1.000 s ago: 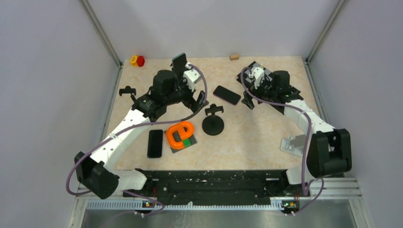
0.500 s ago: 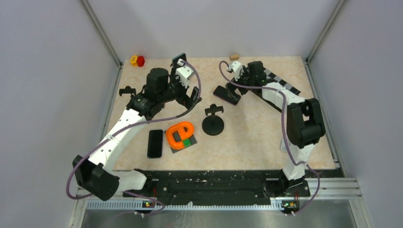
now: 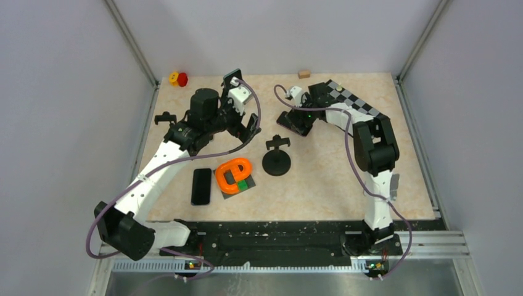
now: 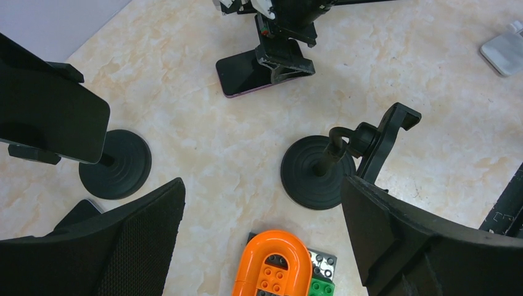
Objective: Place the phone on the phone stand
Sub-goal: Pick up the phone at the center of the board.
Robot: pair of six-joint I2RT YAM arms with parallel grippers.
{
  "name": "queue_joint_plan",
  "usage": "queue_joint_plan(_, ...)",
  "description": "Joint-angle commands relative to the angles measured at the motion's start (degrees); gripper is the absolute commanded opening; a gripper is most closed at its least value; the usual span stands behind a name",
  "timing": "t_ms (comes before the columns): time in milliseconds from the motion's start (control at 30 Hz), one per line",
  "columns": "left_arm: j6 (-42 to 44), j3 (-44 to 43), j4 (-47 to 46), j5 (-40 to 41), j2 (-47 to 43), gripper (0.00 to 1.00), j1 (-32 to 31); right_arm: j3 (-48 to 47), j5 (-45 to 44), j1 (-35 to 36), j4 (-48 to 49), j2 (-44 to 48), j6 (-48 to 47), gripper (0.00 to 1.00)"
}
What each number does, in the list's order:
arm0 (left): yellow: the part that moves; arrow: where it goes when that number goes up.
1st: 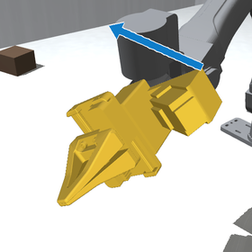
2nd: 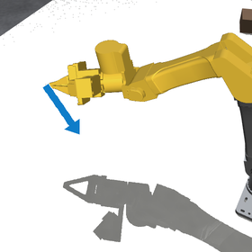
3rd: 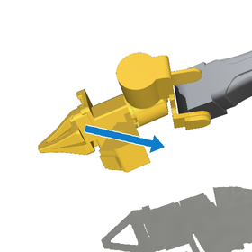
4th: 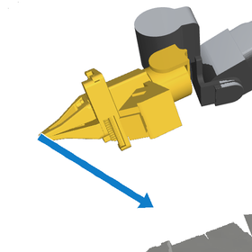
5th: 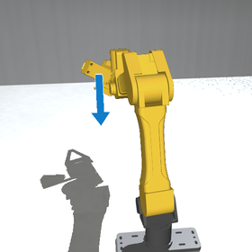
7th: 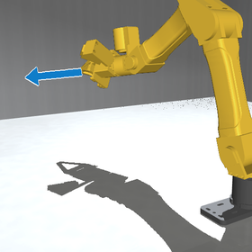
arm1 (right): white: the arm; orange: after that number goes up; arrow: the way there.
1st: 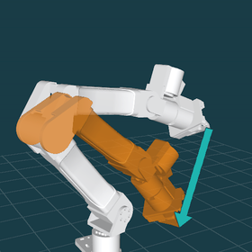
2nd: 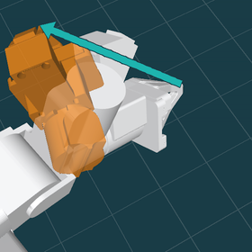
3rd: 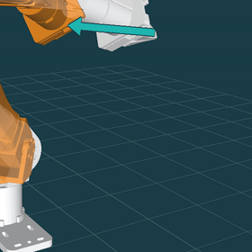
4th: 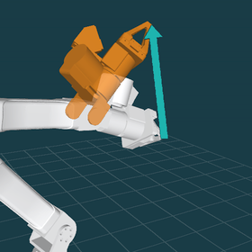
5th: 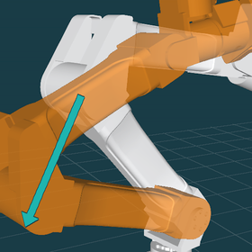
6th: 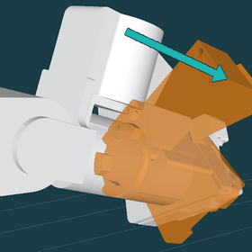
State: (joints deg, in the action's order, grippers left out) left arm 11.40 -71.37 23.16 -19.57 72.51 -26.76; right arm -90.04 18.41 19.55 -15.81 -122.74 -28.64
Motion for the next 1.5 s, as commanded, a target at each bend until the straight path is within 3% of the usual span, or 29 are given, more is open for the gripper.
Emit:
queue_joint_plan(0,0.56,-2.17,-1.45,-0.11,-0.13,0.99,-0.04,-4.2,-0.25,1.19,-0.91,-1.71,-1.05,0.98)
queue_joint_plan(967,0.63,-0.97,-2.41,-0.44,0.35,0.99,0.04,-6.66,7.36,1.11,-4.0,-4.36,0.25,0.98)
queue_joint_plan(1467,0.61,-0.95,-2.5,-0.61,0.61,0.99,-0.04,-11.81,3.37,1.19,-10.05,-8.39,-2.26,0.97)
